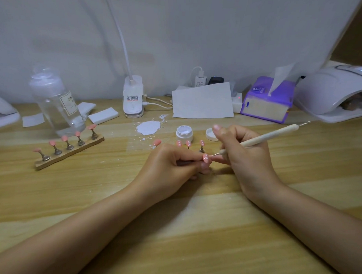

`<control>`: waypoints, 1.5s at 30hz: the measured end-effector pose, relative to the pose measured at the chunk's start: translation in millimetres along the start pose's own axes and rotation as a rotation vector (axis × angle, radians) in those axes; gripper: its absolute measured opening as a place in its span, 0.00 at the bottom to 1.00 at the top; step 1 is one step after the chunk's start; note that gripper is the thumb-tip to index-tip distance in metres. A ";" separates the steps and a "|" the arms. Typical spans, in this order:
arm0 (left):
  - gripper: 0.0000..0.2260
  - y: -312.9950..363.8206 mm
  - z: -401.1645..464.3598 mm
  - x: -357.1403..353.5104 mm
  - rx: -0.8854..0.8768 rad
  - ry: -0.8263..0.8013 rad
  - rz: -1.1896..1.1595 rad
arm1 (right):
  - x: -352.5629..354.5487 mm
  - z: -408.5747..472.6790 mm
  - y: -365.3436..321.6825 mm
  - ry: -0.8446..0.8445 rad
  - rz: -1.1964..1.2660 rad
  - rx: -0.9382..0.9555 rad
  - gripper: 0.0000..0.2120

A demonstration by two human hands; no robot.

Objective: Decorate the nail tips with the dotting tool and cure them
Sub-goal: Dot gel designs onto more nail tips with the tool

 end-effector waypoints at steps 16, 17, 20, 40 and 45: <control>0.09 -6.2 0.4 5.0 0.064 0.024 -0.188 | -4.7 3.2 2.6 -0.166 -0.063 0.068 0.21; 0.08 -6.2 0.7 4.9 0.063 0.025 -0.185 | -4.7 3.3 2.6 -0.168 -0.062 0.071 0.21; 0.08 -6.5 1.1 4.8 0.061 0.029 -0.181 | -4.7 2.9 3.1 -0.171 -0.062 0.072 0.21; 0.11 -4.7 1.6 3.3 0.036 0.017 -0.176 | -5.2 3.6 5.5 -0.169 -0.081 0.058 0.19; 0.11 -4.1 2.2 2.9 0.030 0.015 -0.167 | -5.7 3.1 5.4 -0.179 -0.084 0.058 0.19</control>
Point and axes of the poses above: each hand's wrist, its own z-axis towards the middle knuckle, its own x-axis out of the back of the hand, y = z × x, the point moved 9 cm from there along z, towards the middle knuckle, and after that the axes turned 6 degrees about z, right-handed, at the moved point
